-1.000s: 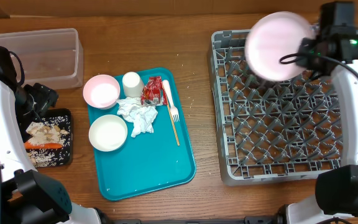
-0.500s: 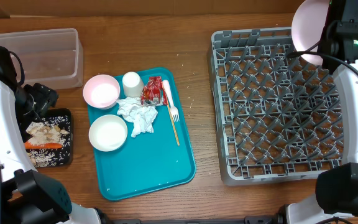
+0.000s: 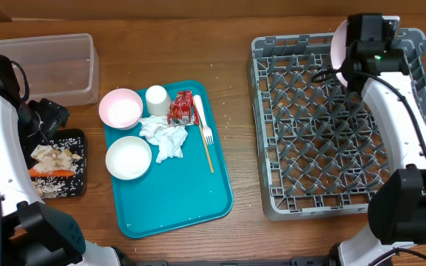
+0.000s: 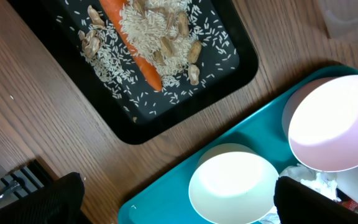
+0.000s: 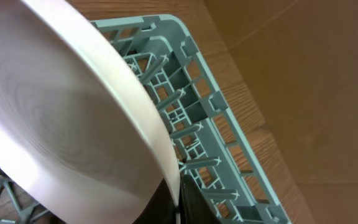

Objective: Sort waste into correct bins and load items into the dishwasher rack
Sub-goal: 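Stand the pink plate upright in the rack and open the right gripper, then move the right gripper down to the wooden chopstick beside the fork, then close the right gripper on the wooden chopstick and lift it, then carry the chopstick into the rack's back-left area and release it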

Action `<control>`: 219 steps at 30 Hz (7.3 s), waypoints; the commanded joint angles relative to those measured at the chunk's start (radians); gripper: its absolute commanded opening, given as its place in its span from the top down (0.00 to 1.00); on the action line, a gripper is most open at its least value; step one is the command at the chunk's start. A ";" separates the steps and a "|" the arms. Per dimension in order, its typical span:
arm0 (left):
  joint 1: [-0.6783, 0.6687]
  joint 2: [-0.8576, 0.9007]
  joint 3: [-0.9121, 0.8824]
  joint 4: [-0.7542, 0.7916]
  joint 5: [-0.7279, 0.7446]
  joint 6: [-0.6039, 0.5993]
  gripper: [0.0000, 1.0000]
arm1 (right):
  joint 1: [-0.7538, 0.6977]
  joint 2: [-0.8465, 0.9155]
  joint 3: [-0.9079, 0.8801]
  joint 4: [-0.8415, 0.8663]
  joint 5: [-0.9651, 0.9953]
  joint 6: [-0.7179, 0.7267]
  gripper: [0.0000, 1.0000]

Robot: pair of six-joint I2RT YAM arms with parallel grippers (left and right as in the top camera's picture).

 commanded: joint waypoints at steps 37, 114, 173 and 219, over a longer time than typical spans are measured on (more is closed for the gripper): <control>0.002 -0.024 0.014 0.000 -0.010 0.008 0.00 | 0.651 -0.022 0.162 -0.128 -1.101 0.132 0.00; 0.002 -0.024 0.014 0.000 -0.010 0.008 0.00 | 0.777 0.348 -0.092 -0.024 -0.814 0.491 0.59; 0.002 -0.024 0.014 0.000 -0.010 0.008 0.00 | 0.859 0.291 0.105 -0.344 -0.656 0.487 0.96; 0.002 -0.024 0.014 0.000 -0.010 0.008 0.00 | 0.294 0.063 0.059 -0.335 -0.860 0.102 0.71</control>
